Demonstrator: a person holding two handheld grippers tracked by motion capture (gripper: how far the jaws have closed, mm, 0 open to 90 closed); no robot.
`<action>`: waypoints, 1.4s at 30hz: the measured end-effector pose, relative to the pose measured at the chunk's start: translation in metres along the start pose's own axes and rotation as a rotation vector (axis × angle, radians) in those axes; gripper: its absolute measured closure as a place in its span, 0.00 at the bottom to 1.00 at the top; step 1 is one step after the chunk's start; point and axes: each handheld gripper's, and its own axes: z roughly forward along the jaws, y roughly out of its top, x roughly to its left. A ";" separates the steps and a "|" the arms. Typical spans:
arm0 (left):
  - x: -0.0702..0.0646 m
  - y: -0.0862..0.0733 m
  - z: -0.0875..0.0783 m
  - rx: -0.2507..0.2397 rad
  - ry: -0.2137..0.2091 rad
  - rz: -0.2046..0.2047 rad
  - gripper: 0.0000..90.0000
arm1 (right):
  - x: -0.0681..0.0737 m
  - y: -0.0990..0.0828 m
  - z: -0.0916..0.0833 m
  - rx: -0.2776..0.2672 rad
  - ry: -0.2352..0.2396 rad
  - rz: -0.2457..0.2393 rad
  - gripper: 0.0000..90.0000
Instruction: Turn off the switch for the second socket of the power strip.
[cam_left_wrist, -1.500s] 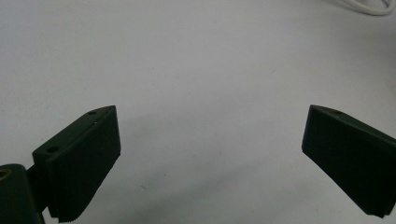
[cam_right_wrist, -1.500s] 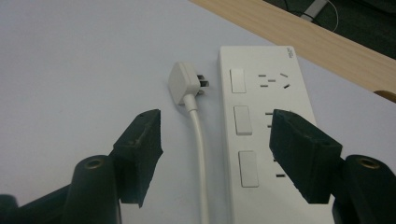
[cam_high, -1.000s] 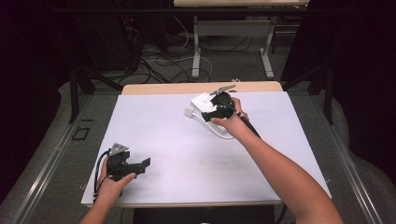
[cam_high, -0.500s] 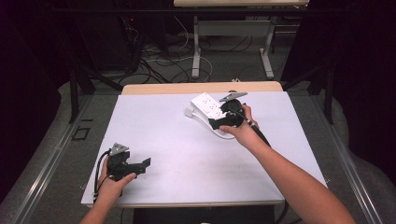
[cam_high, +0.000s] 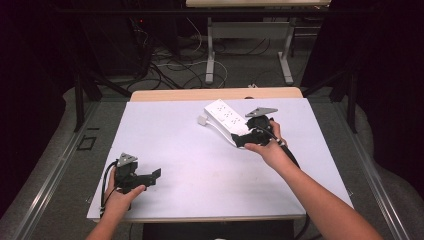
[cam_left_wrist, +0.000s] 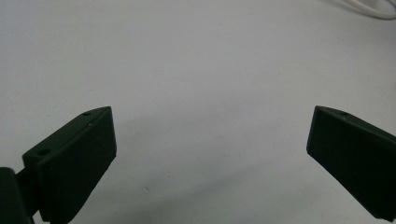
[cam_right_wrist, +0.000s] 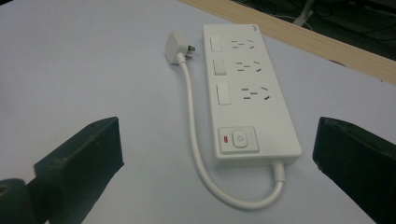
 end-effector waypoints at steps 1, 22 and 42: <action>0.000 0.000 0.000 -0.001 0.001 -0.001 0.01 | 0.000 -0.002 -0.001 0.002 0.002 0.000 0.01; -0.001 0.000 -0.001 0.010 0.004 0.006 0.00 | -0.001 -0.053 -0.018 -0.028 0.020 0.063 0.01; -0.003 0.000 0.000 0.003 0.007 0.011 0.00 | -0.017 -0.100 -0.039 -0.046 -0.030 0.130 0.01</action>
